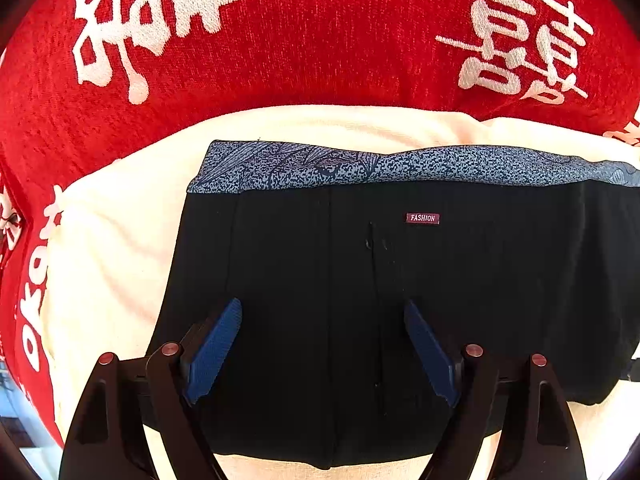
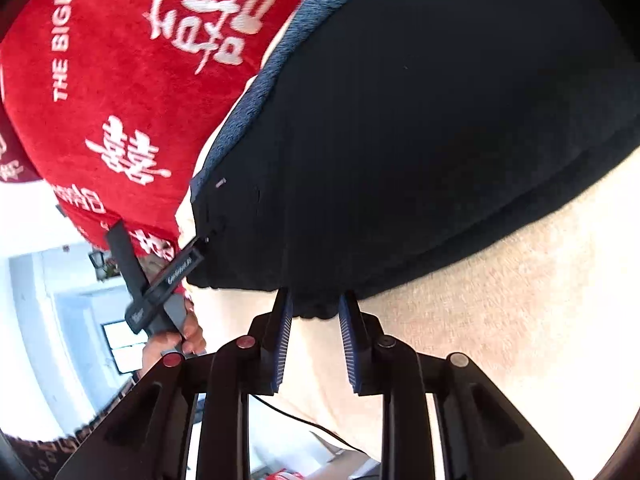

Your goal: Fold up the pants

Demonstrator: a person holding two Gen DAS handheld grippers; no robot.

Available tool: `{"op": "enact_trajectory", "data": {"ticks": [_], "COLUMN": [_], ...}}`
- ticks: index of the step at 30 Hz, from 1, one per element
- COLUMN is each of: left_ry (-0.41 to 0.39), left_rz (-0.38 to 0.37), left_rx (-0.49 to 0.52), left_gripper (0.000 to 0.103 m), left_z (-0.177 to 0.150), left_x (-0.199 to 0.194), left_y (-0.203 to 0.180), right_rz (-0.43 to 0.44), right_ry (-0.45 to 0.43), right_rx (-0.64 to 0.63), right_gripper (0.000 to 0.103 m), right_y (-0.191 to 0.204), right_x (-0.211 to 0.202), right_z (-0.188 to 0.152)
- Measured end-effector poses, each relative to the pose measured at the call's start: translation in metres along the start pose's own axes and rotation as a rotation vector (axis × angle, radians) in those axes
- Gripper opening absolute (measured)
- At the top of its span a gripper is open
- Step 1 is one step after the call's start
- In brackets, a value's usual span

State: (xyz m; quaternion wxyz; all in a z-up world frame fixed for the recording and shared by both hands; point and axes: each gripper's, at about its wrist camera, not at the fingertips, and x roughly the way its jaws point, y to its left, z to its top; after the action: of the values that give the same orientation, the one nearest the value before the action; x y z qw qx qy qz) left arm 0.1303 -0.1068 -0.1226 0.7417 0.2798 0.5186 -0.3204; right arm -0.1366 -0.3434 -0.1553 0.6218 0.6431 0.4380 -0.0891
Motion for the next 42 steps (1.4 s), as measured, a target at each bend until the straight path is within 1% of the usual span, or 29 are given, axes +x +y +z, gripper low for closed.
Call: {"op": "enact_trajectory", "data": {"ticks": [3,4,5,8,9,11,12,15,17,19,21,22,24,25,26,27,28,30,31,32,33,34,35,36,37,39,40,41,42], "left_ry": [-0.002,-0.001,0.003,0.017,0.02,0.021,0.023,0.034,0.059,0.084,0.052,0.029,-0.004,-0.013,-0.016,-0.013,-0.012,0.001,0.02,0.038,0.044,0.029,0.027,0.033,0.042,0.038,0.019,0.001,-0.005], "left_rz": [0.001,0.002,0.001,-0.01,-0.013,-0.017,-0.019,-0.02,-0.012,-0.022,-0.058,-0.07,-0.094,-0.099,-0.096,-0.084,-0.057,-0.011,0.022,0.038,0.036,0.016,0.019,0.024,0.032,0.036,0.028,0.022,0.03], "left_rx": [0.002,0.004,0.007,0.026,0.035,0.038,0.033,0.023,0.019,-0.008,-0.012,0.001,0.03,0.041,0.052,0.064,0.074,0.085,0.085,0.076,0.061,0.038,0.032,0.026,0.006,-0.027,-0.02,-0.003,0.029], "left_gripper": [0.084,0.084,0.084,0.084,0.084,0.084,0.085,0.085,0.085,0.084,0.084,0.084,0.084,0.084,0.084,0.084,0.084,0.084,0.084,0.084,0.085,0.085,0.085,0.085,0.085,0.085,0.085,0.085,0.085], "left_z": [-0.002,-0.002,-0.001,0.0,-0.003,-0.009,-0.011,-0.011,-0.01,-0.003,0.008,0.018,0.042,0.054,0.065,0.075,0.084,0.095,0.098,0.099,0.099,0.098,0.099,0.099,0.099,0.095,0.09,0.084,0.073], "left_x": [0.001,0.001,0.001,-0.002,-0.002,-0.002,0.0,-0.002,-0.004,-0.014,-0.027,-0.033,-0.034,-0.029,-0.023,-0.014,0.0,0.024,0.039,0.052,0.058,0.059,0.057,0.054,0.046,0.022,0.009,-0.001,-0.01], "left_y": [-0.002,-0.002,-0.003,0.001,0.004,0.01,0.012,0.014,0.015,0.015,0.008,-0.001,-0.022,-0.033,-0.044,-0.055,-0.065,-0.074,-0.074,-0.07,-0.064,-0.055,-0.048,-0.042,-0.034,-0.022,-0.02,-0.019,-0.021], "right_rz": [0.044,0.076,0.088,0.094,0.069,-0.035,-0.068,-0.057,-0.11,-0.124,-0.19,-0.208,-0.266,-0.31,-0.324,-0.329,-0.349,-0.429,-0.457,-0.467,-0.495,-0.556,-0.606,-0.616,-0.599,-0.562,-0.535,-0.502,-0.466], "right_ry": [0.004,0.011,0.01,-0.02,-0.018,0.008,0.021,0.048,0.077,0.057,-0.021,-0.05,-0.112,-0.128,-0.126,-0.119,-0.103,-0.087,-0.092,-0.115,-0.143,-0.189,-0.235,-0.257,-0.261,-0.257,-0.24,-0.218,-0.189], "right_rx": [0.022,0.03,0.022,-0.077,-0.096,-0.093,-0.082,-0.034,-0.08,-0.142,-0.223,-0.244,-0.299,-0.328,-0.339,-0.347,-0.362,-0.393,-0.402,-0.402,-0.392,-0.369,-0.329,-0.279,-0.22,-0.172,-0.185,-0.202,-0.223], "right_gripper": [0.029,0.025,0.01,0.008,0.008,0.006,0.006,0.007,0.011,0.014,0.028,0.04,0.042,0.039,0.03,0.025,0.024,0.023,0.009,0.0,0.0,0.0,0.0,0.0,0.0,0.004,0.012,0.023,0.027], "right_y": [-0.003,-0.001,0.005,0.03,0.032,0.019,0.011,-0.002,0.004,0.015,0.032,0.038,0.05,0.057,0.058,0.06,0.061,0.06,0.054,0.05,0.046,0.04,0.03,0.02,0.01,0.007,0.013,0.019,0.026], "right_x": [0.008,0.012,0.013,-0.001,-0.003,0.007,0.012,0.014,0.001,-0.023,-0.048,-0.054,-0.058,-0.053,-0.047,-0.039,-0.029,-0.012,-0.008,-0.011,-0.018,-0.029,-0.043,-0.056,-0.07,-0.091,-0.098,-0.098,-0.095], "right_z": [0.005,0.009,0.013,0.012,0.007,-0.006,-0.009,-0.014,-0.016,-0.012,0.014,0.027,0.068,0.095,0.113,0.128,0.145,0.163,0.172,0.176,0.181,0.187,0.193,0.197,0.199,0.189,0.175,0.162,0.147]}}
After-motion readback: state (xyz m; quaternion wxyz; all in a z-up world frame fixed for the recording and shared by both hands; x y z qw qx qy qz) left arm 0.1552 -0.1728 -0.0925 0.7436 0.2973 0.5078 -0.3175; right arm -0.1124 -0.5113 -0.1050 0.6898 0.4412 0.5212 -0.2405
